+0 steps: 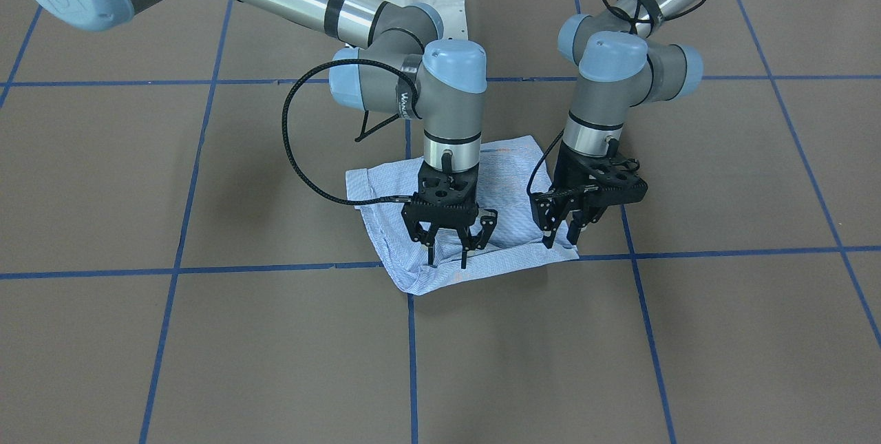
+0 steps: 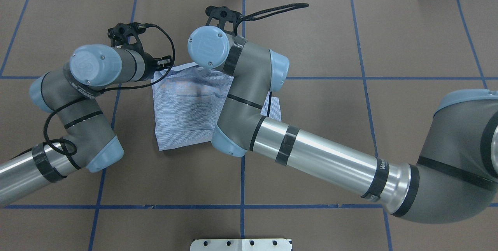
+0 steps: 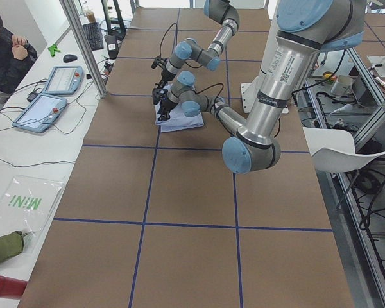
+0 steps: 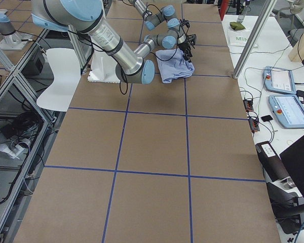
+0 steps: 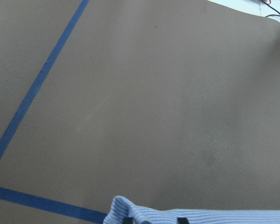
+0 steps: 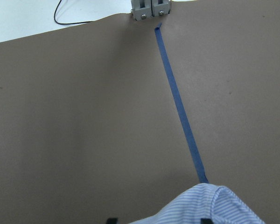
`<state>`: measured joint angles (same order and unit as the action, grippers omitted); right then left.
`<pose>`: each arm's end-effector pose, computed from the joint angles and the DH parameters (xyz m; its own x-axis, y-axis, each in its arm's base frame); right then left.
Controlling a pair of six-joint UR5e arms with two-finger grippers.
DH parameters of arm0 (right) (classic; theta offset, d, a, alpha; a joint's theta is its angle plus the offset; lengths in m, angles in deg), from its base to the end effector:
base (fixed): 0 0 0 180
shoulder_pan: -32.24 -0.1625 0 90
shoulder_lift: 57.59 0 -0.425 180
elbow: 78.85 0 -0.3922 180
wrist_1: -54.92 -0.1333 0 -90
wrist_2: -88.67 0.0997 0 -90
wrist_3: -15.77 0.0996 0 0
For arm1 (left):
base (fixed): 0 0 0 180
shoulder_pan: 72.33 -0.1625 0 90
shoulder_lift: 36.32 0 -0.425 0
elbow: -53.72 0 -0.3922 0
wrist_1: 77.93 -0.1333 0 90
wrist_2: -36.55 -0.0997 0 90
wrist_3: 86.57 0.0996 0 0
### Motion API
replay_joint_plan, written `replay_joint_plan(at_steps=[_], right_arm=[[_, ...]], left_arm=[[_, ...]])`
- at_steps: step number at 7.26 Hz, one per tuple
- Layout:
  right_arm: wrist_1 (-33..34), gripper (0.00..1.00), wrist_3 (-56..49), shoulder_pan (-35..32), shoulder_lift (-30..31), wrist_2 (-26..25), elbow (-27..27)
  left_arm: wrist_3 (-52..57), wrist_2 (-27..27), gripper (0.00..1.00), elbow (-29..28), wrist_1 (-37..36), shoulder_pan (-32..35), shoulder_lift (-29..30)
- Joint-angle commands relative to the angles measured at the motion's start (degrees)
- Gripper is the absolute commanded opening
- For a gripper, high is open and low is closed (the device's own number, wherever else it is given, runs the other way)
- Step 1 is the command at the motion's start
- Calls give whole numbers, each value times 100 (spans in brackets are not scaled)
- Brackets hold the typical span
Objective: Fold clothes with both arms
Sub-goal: 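Release the fold and raise both grippers out of view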
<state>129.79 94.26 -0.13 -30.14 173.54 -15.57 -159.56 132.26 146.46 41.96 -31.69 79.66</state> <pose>-0.6291 -0.5671 0.1139 0.6394 0.1700 0.7498 -0.4738 0.8552 0.2102 0.4255 -0.5278 0.3226 0.5487 -0.0873 -0.8315 0.4425 0.8742 0.2002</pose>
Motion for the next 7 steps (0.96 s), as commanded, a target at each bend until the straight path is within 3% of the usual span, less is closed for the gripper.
replay_joint_plan(at_steps=[1,3,4,6,7], right_arm=[[779,100,-1240,-854,189,1481,645],[1555,100,-2847,-1645,1973,2223,2853],[1671,100,-3892,-2259,2723,2854,3526],[1672,100,-6159,-3499,4253,3780,4120],[1672,100,-7031,-3974,4886,3809,4296]], left_arm=[[1438,1236,100,593,-53,697,-363],[2818,1983,100,1085,-236,1407,-1039],[3599,2274,100,1331,-420,1864,-1416],[5444,2758,100,1352,-527,2962,-2068],[6306,2995,100,1343,-710,3542,-2358]])
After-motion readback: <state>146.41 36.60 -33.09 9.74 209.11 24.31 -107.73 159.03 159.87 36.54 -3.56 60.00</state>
